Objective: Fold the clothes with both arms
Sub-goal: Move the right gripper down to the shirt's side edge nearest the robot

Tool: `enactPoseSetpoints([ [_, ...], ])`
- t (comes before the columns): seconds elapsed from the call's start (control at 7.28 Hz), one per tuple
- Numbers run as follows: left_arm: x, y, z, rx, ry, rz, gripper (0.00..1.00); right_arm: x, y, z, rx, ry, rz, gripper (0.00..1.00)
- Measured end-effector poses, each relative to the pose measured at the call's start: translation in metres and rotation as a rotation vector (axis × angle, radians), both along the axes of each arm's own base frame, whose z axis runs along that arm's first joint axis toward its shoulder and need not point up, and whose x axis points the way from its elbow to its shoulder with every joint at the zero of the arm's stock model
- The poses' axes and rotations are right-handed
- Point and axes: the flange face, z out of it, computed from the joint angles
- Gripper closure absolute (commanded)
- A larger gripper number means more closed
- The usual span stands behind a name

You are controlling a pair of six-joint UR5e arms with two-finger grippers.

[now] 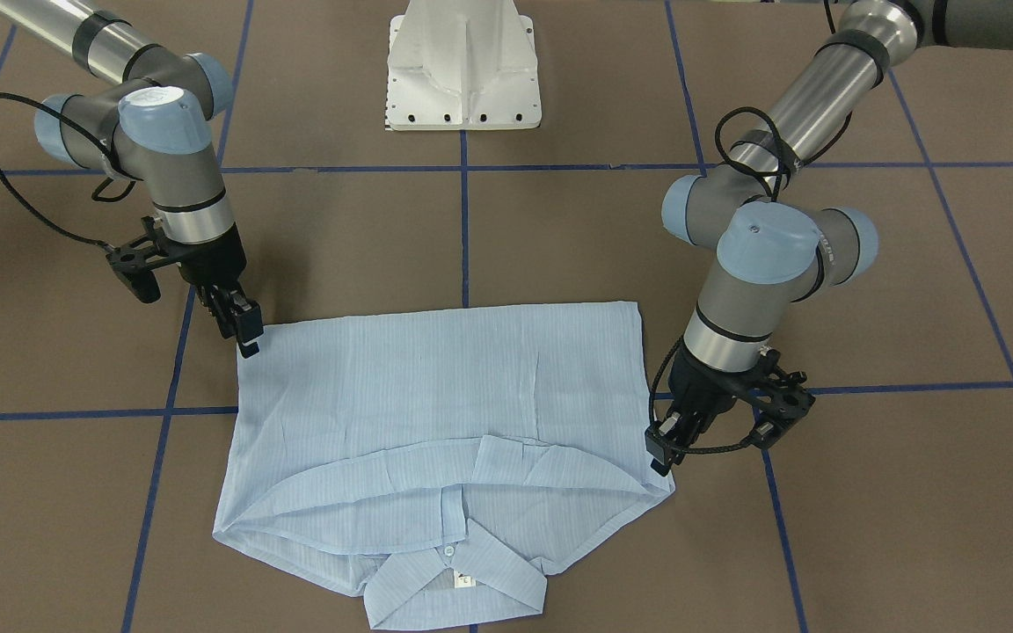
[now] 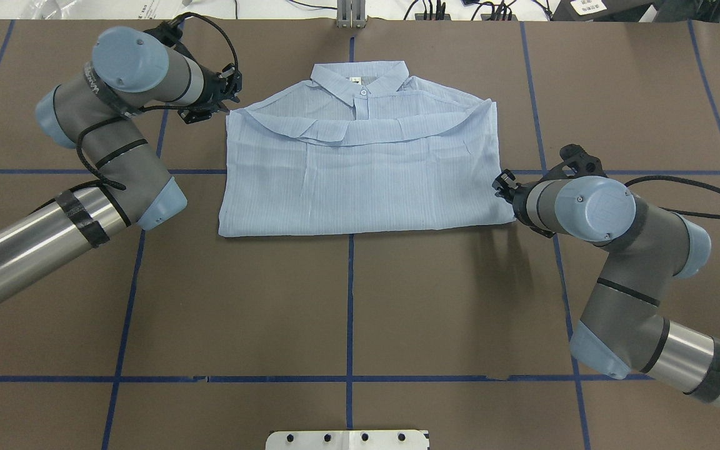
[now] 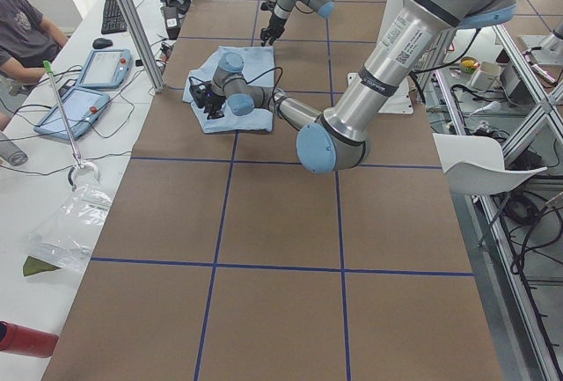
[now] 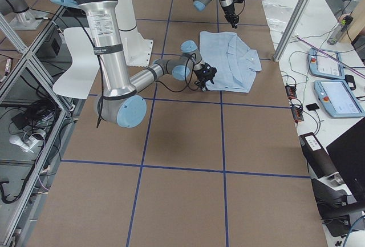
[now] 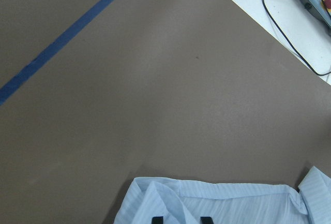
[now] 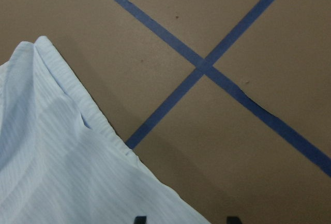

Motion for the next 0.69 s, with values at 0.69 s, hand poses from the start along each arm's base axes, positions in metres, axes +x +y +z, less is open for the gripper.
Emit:
enactPoseSetpoints([
  [0.69,-0.001,0.001,0.006,-0.01,-0.003,-0.003,0.63,-0.01,0.017,0.011,-0.007,0.02,-0.028,0.35],
])
